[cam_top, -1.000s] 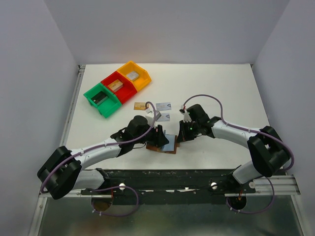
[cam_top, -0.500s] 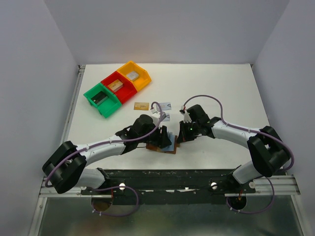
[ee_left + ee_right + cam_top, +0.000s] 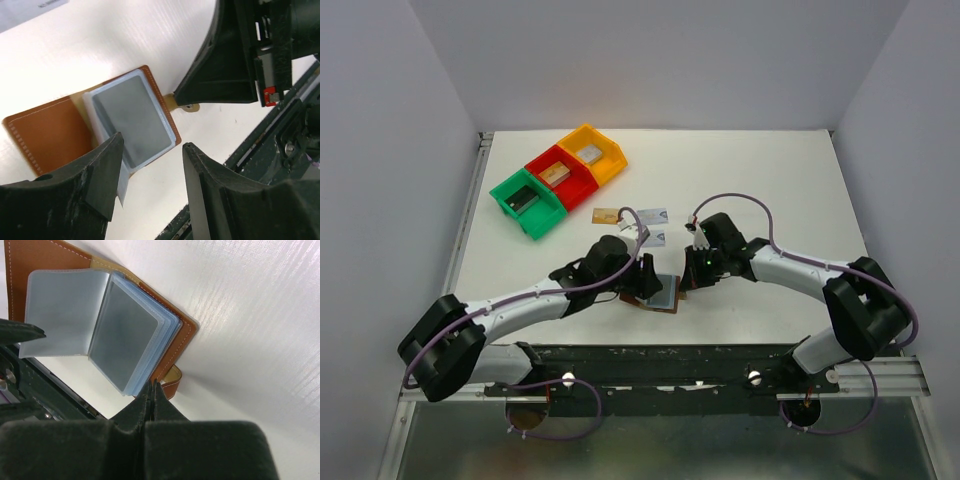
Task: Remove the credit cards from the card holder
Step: Remove the credit card from the card holder.
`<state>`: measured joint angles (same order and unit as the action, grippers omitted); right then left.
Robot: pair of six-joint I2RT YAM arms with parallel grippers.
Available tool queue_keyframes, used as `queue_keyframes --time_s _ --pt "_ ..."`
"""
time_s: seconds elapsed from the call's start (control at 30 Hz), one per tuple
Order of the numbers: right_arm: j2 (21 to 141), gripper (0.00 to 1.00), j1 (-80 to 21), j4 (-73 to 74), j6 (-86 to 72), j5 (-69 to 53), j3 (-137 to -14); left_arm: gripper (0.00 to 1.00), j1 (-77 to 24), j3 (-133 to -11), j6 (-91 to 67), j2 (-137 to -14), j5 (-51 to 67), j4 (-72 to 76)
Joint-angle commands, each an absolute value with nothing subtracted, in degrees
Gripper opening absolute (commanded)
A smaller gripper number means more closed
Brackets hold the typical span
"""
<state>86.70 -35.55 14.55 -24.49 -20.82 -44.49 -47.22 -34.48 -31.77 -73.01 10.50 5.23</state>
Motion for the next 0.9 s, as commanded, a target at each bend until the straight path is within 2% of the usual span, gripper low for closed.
queue_keyframes --time_s 0.0,0.3,0.47,0.67,0.87 --pt "84.47 0.0 -35.86 14.5 -24.17 -20.39 -43.68 0.63 -47.29 -31.91 -34.01 -67.34 1.16 3.43" --pt "82.0 0.0 -35.95 14.68 -24.52 -22.24 -44.3 0.63 -47.11 -33.74 -33.84 -61.96 -0.27 4.31" --pt "80.6 0.0 -35.86 12.92 -25.22 -24.17 -43.24 0.59 -47.11 -36.03 -33.22 -66.52 4.47 5.8" --pt "79.28 0.0 -35.86 12.13 -25.49 -25.4 -42.89 0.58 -47.2 -40.43 -32.87 -76.1 7.29 2.46" --pt "77.26 0.0 -35.86 11.43 -25.75 -25.75 -42.1 0.58 -47.11 -40.25 -33.22 -78.75 6.86 1.93"
